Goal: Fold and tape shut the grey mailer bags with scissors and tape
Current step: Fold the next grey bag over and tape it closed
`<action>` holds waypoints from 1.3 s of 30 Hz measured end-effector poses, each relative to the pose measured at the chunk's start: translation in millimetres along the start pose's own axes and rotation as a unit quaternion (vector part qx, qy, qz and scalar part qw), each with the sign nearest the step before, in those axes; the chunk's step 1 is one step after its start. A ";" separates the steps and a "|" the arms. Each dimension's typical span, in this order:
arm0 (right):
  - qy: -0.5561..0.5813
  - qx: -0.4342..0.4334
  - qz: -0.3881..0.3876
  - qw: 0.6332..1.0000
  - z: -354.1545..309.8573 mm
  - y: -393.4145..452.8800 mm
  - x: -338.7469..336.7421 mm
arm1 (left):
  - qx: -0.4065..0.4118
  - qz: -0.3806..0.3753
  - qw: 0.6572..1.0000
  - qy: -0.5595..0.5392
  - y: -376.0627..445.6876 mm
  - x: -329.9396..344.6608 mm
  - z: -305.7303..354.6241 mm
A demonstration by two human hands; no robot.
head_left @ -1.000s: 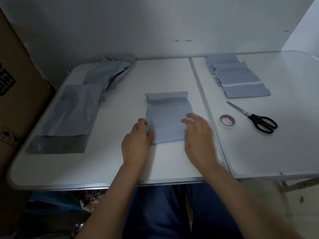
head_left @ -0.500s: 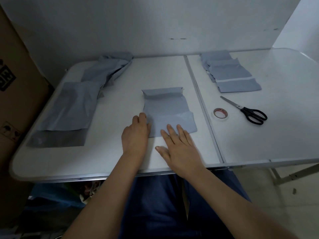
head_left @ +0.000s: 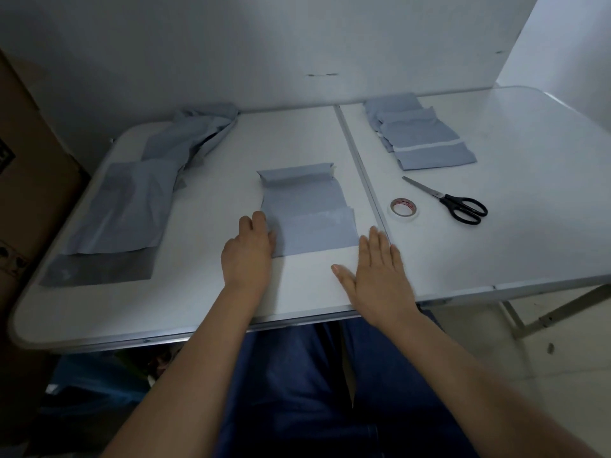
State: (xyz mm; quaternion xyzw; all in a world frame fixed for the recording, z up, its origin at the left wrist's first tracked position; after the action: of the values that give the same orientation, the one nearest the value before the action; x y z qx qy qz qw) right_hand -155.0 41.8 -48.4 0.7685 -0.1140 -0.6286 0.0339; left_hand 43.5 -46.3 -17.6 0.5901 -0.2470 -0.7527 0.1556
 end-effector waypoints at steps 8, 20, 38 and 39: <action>0.014 -0.125 -0.032 0.992 -46.0 4.8 10.8 | -0.028 -0.037 0.999 -0.012 -0.2 -5.1 -2.3; -0.019 -0.113 -0.065 0.991 -43.1 2.6 13.9 | 0.177 -0.166 0.956 -0.167 -46.6 6.2 63.2; -0.028 -0.104 -0.080 0.991 -41.6 2.2 15.8 | 0.137 -0.184 0.970 -0.082 -61.5 -4.9 0.9; -0.026 -0.102 -0.079 0.991 -41.5 2.3 15.5 | 0.133 -0.182 0.971 -0.078 -61.9 -6.7 -2.9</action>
State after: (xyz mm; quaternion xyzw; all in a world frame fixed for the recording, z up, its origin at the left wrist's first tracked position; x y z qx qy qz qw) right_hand -112.1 32.4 -54.3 0.7512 0.0114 -0.6573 0.0595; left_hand 51.5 8.0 -47.0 0.5799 -0.2445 -0.7726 -0.0840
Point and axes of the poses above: each hand's wrist, its own y-axis towards the middle knuckle, its own x-axis out of the palm, z = x × y, the point moved 9 cm from there along y, towards the middle knuckle, and after that the axes turned 14 degrees about z, right-handed, at the moved point
